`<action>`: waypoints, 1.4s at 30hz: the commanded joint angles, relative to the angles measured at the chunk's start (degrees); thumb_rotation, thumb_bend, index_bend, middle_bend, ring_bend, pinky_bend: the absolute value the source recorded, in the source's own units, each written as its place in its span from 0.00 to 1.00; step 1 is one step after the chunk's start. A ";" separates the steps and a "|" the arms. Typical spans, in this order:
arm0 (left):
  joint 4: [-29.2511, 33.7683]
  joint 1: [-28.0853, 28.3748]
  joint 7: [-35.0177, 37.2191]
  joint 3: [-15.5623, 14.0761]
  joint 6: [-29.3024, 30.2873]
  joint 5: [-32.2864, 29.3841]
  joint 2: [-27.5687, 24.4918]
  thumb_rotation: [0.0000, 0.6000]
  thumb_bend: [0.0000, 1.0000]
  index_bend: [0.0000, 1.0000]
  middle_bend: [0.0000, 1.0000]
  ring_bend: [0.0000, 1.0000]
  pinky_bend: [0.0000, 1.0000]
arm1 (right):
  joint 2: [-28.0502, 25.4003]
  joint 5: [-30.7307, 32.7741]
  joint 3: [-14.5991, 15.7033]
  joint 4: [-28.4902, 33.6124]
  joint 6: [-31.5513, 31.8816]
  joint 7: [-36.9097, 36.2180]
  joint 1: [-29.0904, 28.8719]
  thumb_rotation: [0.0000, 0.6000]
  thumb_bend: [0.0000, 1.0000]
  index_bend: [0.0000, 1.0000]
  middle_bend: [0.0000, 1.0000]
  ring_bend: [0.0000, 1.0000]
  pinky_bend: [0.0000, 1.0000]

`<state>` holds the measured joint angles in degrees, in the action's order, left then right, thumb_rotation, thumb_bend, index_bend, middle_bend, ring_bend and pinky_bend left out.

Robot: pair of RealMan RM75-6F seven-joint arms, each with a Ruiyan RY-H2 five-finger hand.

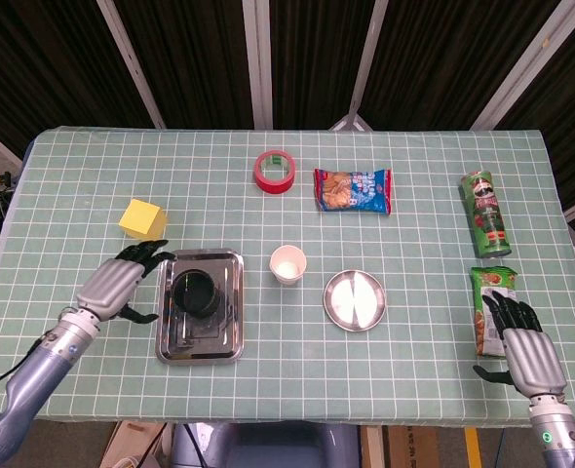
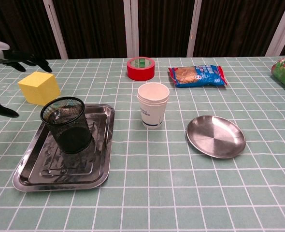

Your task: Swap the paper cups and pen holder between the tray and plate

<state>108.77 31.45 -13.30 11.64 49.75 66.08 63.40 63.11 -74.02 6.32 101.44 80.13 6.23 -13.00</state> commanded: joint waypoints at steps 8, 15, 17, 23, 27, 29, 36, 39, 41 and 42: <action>-3.75 4.80 -5.17 -1.31 0.90 -4.12 8.60 1.00 0.01 0.16 0.00 0.00 0.09 | -0.81 -0.93 -1.64 0.37 -0.30 -0.96 1.48 1.00 0.00 0.00 0.00 0.00 0.00; -5.63 5.34 -7.69 -2.73 3.75 -3.57 11.53 1.00 0.09 0.19 0.06 0.04 0.18 | -0.91 -1.33 -2.50 0.05 -1.50 -2.47 2.04 1.00 0.00 0.00 0.00 0.00 0.00; -6.17 5.43 -7.96 -3.16 4.02 -3.24 11.87 1.00 0.15 0.21 0.10 0.06 0.20 | -0.91 -1.46 -2.78 0.05 -1.68 -2.92 2.18 1.00 0.00 0.00 0.00 0.00 0.00; -8.06 5.85 -8.55 -4.05 4.58 -2.88 12.92 1.00 0.19 0.24 0.14 0.09 0.22 | -0.90 -1.69 -3.51 -0.09 -2.43 -3.87 2.61 1.00 0.00 0.00 0.00 0.00 0.00; -8.64 6.14 -7.52 -4.36 4.41 -1.75 13.15 1.00 0.32 0.33 0.25 0.19 0.31 | -1.04 -1.98 -3.94 -0.06 -2.56 -4.19 2.94 1.00 0.00 0.00 0.00 0.00 0.00; -9.38 6.15 -7.17 -4.53 4.95 -0.58 13.40 1.00 0.35 0.34 0.27 0.20 0.31 | -1.10 -2.31 -4.10 -0.03 -2.67 -4.60 3.10 1.00 0.00 0.00 0.00 0.00 0.00; -10.69 6.19 -6.76 -5.33 5.68 1.26 13.96 1.00 0.43 0.39 0.34 0.25 0.35 | -1.38 -2.50 -4.68 -0.17 -3.57 -5.68 3.44 1.00 0.00 0.00 0.00 0.00 0.00; -11.16 6.19 -6.15 -5.46 6.02 2.16 13.95 1.00 0.46 0.40 0.38 0.29 0.37 | -1.47 -2.75 -4.88 -0.19 -3.72 -5.86 3.63 1.00 0.00 0.00 0.00 0.00 0.00; -11.11 6.04 -5.30 -5.40 6.42 2.81 13.85 1.00 0.46 0.40 0.37 0.29 0.37 | -1.48 -2.80 -5.00 -0.17 -3.85 -5.93 3.71 1.00 0.00 0.00 0.00 0.00 0.00; -10.97 5.92 -4.58 -5.34 6.75 3.41 13.71 1.00 0.46 0.40 0.37 0.29 0.37 | -1.50 -2.84 -5.09 -0.16 -3.89 -6.00 3.77 1.00 0.00 0.00 0.00 0.00 0.00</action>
<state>97.73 37.51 -18.49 6.26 56.14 68.94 77.24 61.61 -76.87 1.23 101.28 76.25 0.23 -9.24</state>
